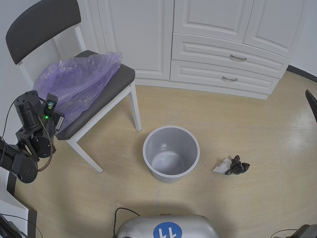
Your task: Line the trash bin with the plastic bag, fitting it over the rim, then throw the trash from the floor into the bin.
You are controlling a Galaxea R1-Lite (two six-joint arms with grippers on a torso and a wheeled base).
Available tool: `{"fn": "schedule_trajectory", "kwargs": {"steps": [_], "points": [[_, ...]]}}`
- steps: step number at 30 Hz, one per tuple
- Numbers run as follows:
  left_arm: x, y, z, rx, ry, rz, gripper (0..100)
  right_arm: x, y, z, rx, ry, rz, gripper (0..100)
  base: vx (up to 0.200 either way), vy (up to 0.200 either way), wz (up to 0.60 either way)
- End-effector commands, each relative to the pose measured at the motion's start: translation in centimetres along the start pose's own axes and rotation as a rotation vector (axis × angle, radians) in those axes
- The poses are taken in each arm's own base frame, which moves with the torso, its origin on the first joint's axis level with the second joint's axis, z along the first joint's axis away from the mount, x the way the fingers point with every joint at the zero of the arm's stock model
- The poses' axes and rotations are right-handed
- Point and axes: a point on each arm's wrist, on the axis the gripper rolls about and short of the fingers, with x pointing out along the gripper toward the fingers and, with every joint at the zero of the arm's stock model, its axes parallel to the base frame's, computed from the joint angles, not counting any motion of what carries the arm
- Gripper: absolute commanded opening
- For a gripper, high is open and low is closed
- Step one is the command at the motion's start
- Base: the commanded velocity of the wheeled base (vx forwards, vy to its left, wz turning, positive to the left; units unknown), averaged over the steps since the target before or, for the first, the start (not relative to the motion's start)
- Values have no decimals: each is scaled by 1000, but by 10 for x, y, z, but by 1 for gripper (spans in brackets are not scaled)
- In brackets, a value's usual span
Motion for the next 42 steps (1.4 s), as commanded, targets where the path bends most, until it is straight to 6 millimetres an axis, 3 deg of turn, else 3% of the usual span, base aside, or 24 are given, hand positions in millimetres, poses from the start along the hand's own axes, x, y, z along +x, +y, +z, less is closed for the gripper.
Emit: {"fn": "schedule_trajectory", "kwargs": {"steps": [1,17,27,35,42], "points": [[-11,5,15,-41,-57,-7,0,-1,1,-1,2,0,5,100,0,0,0],[-26,9,33,-101,-129,-28,0,-10,3,7,7,-44,27,100,0,0,0],[-42,-1,45,-172,-189,-107,0,-10,7,3,22,-25,61,100,0,0,0],[-51,10,65,-232,-251,-104,0,10,8,-14,106,70,71,100,0,0,0],[-82,13,96,-320,-372,-181,0,45,29,-44,244,220,126,100,0,0,0]]}}
